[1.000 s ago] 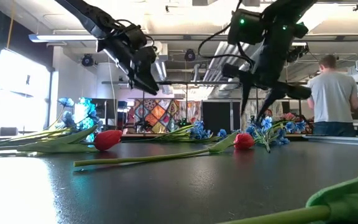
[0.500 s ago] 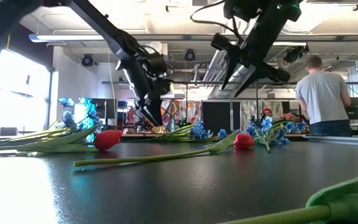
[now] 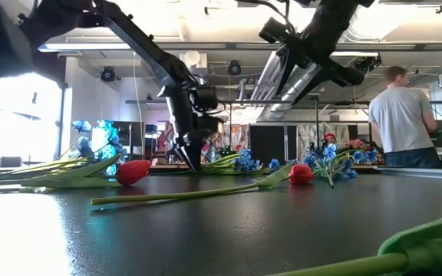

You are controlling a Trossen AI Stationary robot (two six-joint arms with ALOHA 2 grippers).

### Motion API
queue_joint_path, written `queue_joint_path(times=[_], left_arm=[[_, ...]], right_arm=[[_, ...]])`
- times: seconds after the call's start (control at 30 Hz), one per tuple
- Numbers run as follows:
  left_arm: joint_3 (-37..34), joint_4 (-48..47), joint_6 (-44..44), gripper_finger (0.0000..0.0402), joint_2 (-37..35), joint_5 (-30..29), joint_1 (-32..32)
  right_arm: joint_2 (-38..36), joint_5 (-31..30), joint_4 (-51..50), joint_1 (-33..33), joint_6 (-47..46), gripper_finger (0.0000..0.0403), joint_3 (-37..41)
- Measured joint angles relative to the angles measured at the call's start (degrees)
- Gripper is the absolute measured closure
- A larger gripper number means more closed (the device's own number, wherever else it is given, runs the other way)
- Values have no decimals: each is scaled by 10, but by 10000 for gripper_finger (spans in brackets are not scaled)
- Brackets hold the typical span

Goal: Sort flowers into vase by color
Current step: Put the top center blue flowers into the blue vase

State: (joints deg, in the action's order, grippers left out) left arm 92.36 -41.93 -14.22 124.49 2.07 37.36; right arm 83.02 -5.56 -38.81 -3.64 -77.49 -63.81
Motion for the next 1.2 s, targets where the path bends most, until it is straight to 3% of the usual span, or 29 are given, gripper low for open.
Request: queue_joint_path(times=[0.13,0.3,0.37,0.57,0.8,1.2], left_arm=[[1,-4,-5,293,9,0,-1],[2,-5,-4,377,13,0,-3],[1,-6,7,393,10,1,-4],[-1,-34,29,396,-32,13,-5],[-1,-26,60,400,-115,84,-4],[0,0,98,401,-222,163,-3]], right_arm=[[0,0,-10,4,1,268,0],[0,-1,-13,4,7,268,0],[0,0,-12,4,14,268,0],[0,0,2,4,34,268,0],[0,11,61,-6,132,268,0],[-4,99,273,-88,304,268,0]])
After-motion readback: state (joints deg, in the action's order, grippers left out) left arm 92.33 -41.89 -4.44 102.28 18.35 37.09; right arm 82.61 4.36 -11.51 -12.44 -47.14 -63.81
